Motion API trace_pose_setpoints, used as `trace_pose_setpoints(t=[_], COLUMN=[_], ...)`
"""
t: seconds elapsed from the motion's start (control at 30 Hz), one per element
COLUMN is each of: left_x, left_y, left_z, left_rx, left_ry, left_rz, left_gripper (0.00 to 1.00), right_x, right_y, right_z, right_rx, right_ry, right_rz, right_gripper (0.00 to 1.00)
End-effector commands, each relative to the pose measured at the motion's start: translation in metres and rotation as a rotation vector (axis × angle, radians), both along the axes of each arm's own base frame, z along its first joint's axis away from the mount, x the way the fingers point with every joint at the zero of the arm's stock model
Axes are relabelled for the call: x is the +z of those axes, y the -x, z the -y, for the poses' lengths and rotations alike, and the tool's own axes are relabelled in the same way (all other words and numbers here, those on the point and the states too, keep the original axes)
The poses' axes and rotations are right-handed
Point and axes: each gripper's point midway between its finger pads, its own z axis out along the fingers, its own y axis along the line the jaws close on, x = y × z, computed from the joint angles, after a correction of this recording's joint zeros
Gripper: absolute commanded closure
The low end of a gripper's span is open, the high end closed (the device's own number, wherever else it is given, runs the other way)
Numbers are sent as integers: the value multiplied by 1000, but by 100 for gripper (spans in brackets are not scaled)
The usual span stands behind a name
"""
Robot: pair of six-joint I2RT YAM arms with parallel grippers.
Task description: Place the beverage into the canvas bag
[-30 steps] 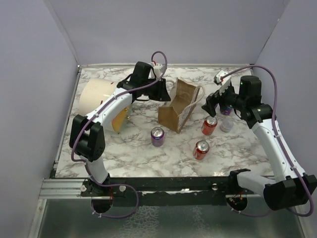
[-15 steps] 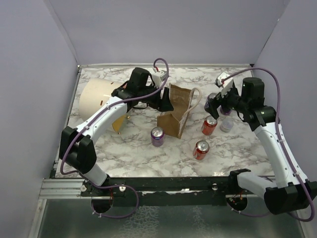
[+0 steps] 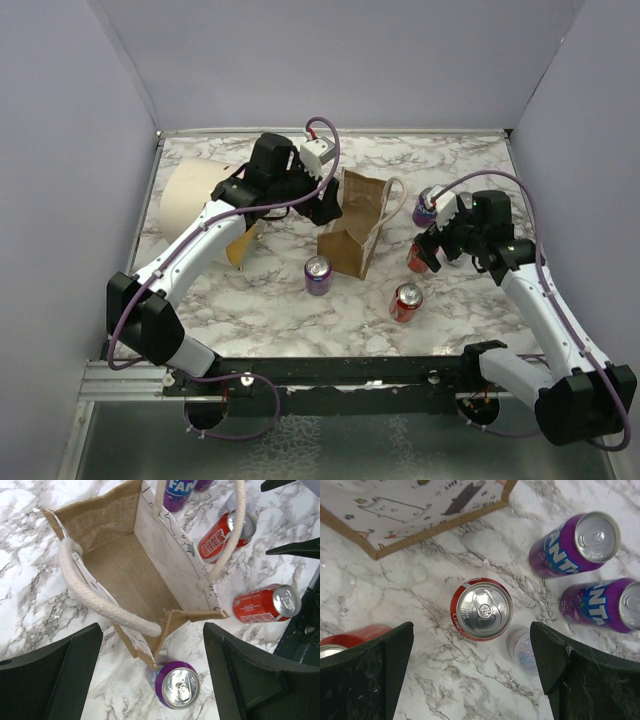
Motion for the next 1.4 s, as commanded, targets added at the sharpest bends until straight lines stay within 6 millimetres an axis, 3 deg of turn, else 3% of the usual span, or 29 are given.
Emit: trace_pose_setpoints(t=[0.0,0.17,0.37,0.83,1.13,1.37], left_x=[24,28,29,33,23,23], left_y=[-11,-14,-11,-12,-22,-32], left_z=[-11,-18,-22,-19,-25,-31], left_rx=[39,61,64,48,97,149], left_ry=[-30,-52,-55,-49,-84,-112], left_rz=[124,166,189,199,203,216], left_gripper=[15,15,15,15,14,12], right_x=[-21,-47,-65,-87,-55,3], right_y=[-26,-38,-38,-42,-47,-48], right_z=[13,12,8,0,6,15], right_rx=[-87,-110,-100,-90,-140,-166], right_ry=[51,52,43,16,7,17], right_rz=[1,-77,-142,-207,-113,35], right_gripper=[1,0,2,24,49,59])
